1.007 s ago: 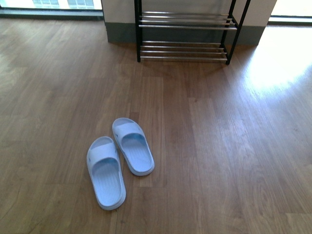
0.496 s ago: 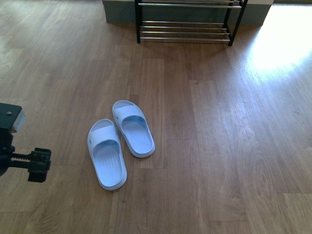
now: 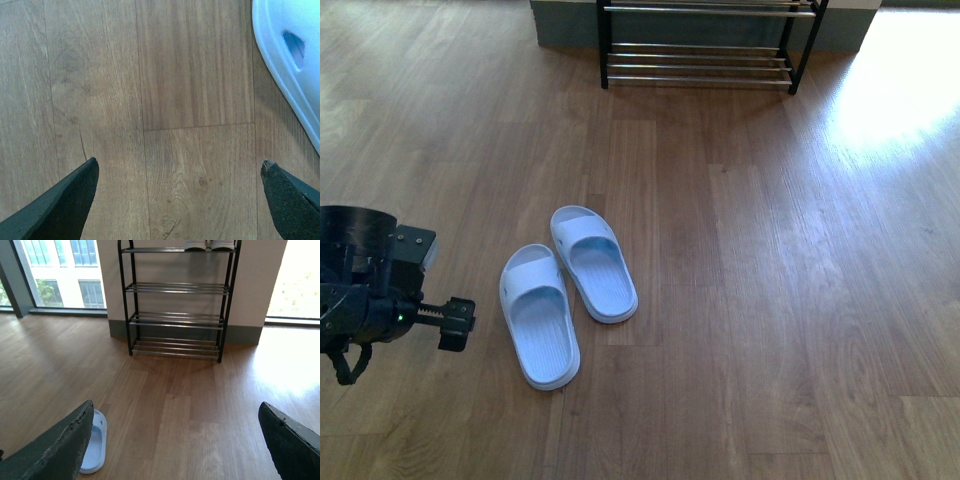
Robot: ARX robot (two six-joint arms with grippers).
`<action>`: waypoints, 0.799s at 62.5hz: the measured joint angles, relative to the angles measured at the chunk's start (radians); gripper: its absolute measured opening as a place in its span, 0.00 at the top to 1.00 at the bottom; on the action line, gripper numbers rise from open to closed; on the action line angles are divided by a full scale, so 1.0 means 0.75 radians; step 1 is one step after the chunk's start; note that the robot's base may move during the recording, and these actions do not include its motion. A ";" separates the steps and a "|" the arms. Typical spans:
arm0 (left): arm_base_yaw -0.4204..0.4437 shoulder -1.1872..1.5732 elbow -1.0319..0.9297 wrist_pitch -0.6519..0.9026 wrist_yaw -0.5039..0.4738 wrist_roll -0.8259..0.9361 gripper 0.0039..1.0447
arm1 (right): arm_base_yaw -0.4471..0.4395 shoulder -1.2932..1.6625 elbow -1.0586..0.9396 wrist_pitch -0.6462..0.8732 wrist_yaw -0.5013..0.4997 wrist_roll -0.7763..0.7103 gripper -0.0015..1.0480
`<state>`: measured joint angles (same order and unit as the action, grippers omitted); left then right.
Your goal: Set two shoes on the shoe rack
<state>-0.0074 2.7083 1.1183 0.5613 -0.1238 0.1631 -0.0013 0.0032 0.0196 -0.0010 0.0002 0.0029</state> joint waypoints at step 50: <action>-0.163 0.278 0.524 -0.329 0.097 -0.074 0.09 | 0.000 0.000 0.000 0.000 0.001 0.000 0.09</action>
<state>-0.1295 2.9170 1.5116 0.3145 -0.0513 0.1074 -0.0013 0.0032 0.0196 -0.0010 0.0006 0.0029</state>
